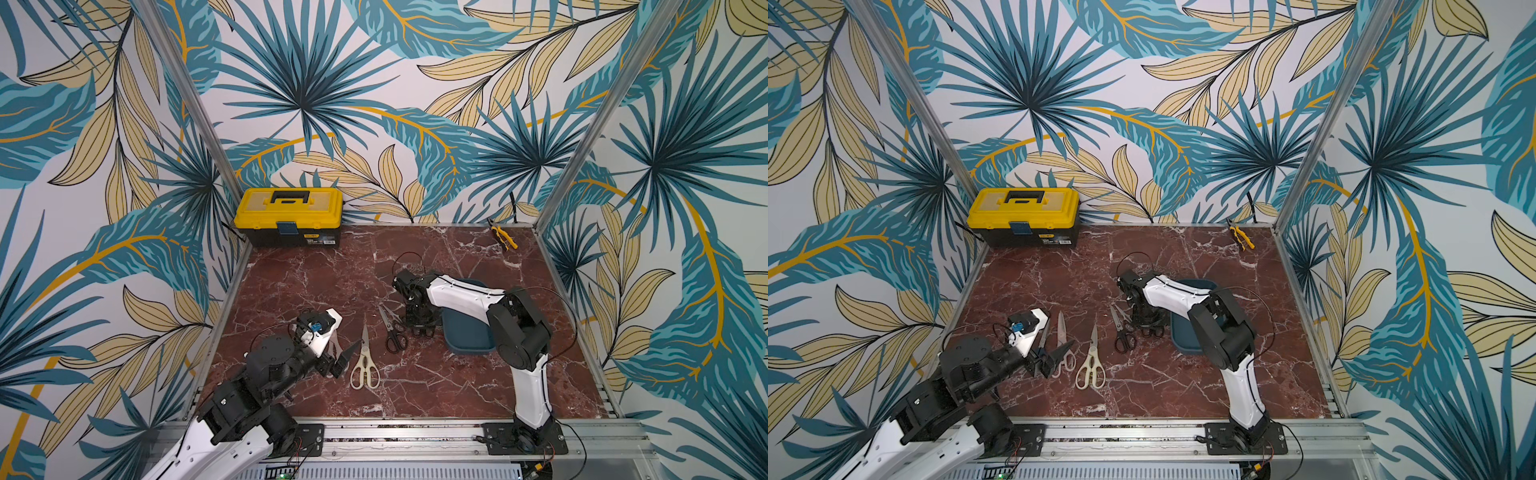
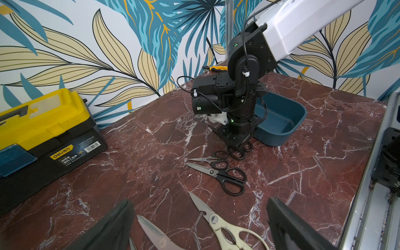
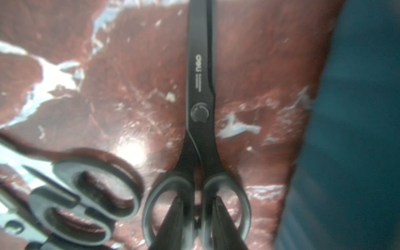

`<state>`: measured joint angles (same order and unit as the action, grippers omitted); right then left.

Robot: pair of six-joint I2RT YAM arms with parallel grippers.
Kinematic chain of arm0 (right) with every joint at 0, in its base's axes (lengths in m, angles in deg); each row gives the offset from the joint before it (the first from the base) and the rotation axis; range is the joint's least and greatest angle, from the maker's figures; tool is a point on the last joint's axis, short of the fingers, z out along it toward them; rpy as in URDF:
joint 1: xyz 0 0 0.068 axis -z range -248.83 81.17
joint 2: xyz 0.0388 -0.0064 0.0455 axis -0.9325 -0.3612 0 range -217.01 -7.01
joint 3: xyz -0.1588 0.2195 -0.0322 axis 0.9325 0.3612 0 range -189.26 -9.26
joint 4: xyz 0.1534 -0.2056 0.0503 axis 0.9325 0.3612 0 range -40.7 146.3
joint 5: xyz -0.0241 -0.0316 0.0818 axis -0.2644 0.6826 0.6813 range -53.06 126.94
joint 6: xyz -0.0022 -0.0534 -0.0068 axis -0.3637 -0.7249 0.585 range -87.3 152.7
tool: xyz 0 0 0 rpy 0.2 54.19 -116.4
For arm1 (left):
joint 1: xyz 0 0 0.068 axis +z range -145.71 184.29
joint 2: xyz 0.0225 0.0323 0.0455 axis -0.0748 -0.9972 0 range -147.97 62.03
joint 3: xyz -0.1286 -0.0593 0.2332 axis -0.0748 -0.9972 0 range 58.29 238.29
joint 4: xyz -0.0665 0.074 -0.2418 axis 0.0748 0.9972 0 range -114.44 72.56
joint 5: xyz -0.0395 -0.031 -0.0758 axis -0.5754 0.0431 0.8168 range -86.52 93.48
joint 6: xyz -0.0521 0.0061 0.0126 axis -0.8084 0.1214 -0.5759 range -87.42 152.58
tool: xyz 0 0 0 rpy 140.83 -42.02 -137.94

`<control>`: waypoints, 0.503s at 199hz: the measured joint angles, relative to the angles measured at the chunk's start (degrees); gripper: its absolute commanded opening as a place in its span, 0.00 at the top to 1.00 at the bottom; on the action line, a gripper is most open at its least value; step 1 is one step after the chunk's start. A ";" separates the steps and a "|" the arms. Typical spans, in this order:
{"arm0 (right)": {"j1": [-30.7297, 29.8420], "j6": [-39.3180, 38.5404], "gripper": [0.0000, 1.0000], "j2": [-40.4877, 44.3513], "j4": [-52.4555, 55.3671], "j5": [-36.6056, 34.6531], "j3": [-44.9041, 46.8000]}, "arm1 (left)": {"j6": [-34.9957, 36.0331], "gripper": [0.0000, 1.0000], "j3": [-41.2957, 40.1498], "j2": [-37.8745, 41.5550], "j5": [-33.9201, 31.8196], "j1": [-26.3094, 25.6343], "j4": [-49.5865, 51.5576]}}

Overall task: Put the scissors into the storage box
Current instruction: Pick up the scissors from the center of the board.

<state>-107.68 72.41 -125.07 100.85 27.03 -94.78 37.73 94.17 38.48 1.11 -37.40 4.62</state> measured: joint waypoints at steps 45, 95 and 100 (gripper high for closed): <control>0.20 -3.19 0.78 -0.79 0.61 -0.83 -0.87 | 0.00 0.00 0.00 0.00 -0.83 0.00 0.39; 0.20 -5.95 0.80 -0.79 0.57 -1.64 -1.01 | 0.00 0.00 0.00 0.00 -1.51 0.00 0.39; 0.20 -6.12 0.81 -0.79 0.57 -1.64 -1.01 | 0.00 0.00 0.00 0.00 -1.51 0.00 0.39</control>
<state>-107.48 66.29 -125.86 101.42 25.39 -95.78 37.73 94.17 38.48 -0.40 -37.40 5.01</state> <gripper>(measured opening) 0.229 0.999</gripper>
